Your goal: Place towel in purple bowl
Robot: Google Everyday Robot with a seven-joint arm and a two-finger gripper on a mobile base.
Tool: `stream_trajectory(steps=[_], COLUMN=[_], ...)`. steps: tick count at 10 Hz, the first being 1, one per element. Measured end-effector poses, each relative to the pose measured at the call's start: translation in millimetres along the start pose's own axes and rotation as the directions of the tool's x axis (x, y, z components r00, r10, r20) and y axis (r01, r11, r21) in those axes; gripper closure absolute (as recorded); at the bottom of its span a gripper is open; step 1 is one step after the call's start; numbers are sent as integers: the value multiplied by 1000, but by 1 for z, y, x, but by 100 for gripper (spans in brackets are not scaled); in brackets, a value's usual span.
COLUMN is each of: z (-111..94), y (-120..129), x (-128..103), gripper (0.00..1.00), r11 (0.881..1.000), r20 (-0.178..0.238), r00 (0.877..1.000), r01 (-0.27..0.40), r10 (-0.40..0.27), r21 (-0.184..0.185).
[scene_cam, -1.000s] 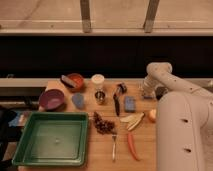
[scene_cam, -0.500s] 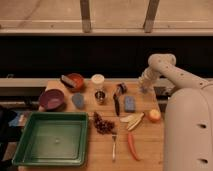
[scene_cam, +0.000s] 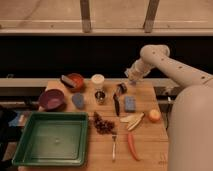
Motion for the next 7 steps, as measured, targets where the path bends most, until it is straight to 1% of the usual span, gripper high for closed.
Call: stream_trajectory(steps=[1,2,3,4,5,6,7], z=[1,3,5,7,9,10,11], y=[22,46,70,101,130,161,177], x=[-1,-3,-3,-3,-1,5,10], gripper=[100,100,100,100,100,100,100], r11=[999,995,988,976,962,947,939], r20=[-2,-4,-8,-10,-19,-37,-47], r00=[999,998,994,988,980,970,965], r01=[33,67,104,150,190,226,237], r10=[-33,-67,-106,-154,-198,-241,-256], r21=[-36,-76,-115,-159,-196,-230,-251])
